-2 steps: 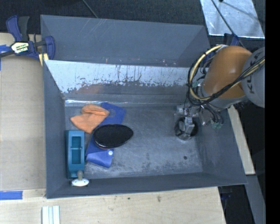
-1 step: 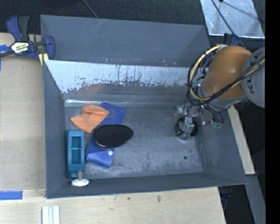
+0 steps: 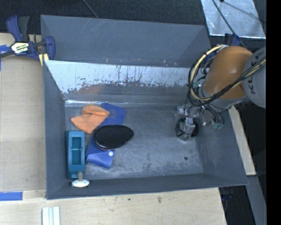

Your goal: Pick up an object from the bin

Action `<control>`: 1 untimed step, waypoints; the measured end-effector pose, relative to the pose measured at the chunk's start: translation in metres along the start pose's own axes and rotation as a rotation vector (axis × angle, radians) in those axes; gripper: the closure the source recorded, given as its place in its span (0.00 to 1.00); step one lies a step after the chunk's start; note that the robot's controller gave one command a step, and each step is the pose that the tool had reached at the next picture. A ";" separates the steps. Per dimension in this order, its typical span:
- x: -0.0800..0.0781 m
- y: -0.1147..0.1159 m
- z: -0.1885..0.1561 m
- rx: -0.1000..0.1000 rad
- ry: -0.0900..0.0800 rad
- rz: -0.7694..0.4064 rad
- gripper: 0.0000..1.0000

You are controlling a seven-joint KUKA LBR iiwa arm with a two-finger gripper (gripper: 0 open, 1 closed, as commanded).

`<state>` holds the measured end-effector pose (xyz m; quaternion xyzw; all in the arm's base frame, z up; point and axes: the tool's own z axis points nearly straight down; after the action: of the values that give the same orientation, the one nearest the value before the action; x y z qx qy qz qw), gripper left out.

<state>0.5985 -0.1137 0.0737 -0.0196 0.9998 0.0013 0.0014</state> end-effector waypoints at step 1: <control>0.000 0.000 0.000 0.000 0.000 0.000 1.00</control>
Offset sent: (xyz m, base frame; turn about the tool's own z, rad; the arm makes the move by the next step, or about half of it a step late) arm 0.0000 0.0000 0.0000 0.0000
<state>0.5986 -0.1136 0.0737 -0.0198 0.9998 0.0012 0.0015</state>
